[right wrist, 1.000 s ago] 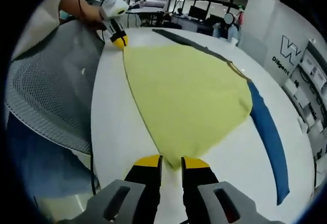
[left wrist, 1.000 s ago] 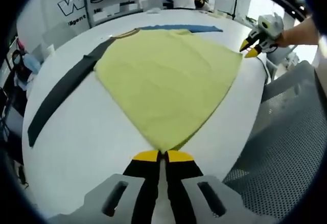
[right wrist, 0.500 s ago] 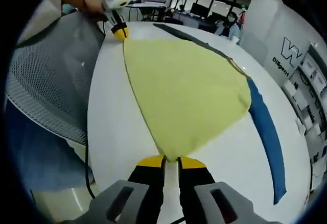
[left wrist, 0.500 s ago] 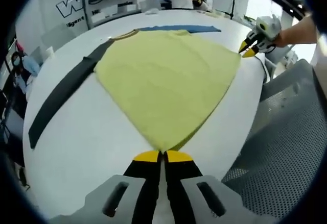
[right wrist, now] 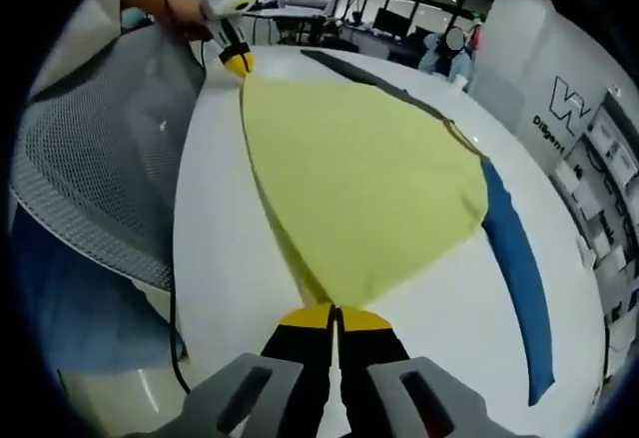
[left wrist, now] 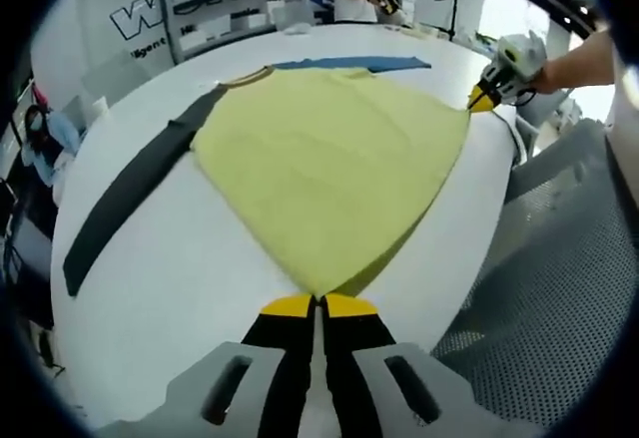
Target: Fold the garment on the visible template until the final outline fits inside the template.
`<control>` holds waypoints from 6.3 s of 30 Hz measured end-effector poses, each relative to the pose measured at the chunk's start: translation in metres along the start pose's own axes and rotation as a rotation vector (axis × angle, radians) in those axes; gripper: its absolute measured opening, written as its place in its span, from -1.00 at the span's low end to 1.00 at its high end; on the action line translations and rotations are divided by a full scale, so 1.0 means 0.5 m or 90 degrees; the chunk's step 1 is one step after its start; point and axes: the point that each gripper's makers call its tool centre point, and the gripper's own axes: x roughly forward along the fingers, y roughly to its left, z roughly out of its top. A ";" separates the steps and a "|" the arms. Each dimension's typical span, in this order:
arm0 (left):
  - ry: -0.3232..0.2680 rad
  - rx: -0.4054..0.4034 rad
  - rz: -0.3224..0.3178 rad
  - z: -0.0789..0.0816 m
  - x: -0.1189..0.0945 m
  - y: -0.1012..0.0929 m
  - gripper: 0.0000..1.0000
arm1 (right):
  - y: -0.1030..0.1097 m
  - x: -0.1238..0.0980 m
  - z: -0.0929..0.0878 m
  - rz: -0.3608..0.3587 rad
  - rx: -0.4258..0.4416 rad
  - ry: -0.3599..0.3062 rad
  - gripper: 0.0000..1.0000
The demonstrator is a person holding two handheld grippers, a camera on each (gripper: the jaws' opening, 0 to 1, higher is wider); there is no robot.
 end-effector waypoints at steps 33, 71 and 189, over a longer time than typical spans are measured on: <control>0.079 0.011 -0.057 -0.066 -0.010 -0.014 -0.99 | 0.106 0.006 -0.003 0.066 -0.062 0.023 -1.00; 0.066 -0.055 -0.088 -0.061 -0.039 -0.016 -0.84 | 0.098 -0.025 -0.005 0.071 -0.006 0.011 -0.94; 0.006 -0.014 0.019 0.292 0.260 0.522 -0.68 | -0.585 0.267 0.047 -0.037 0.202 0.037 -1.00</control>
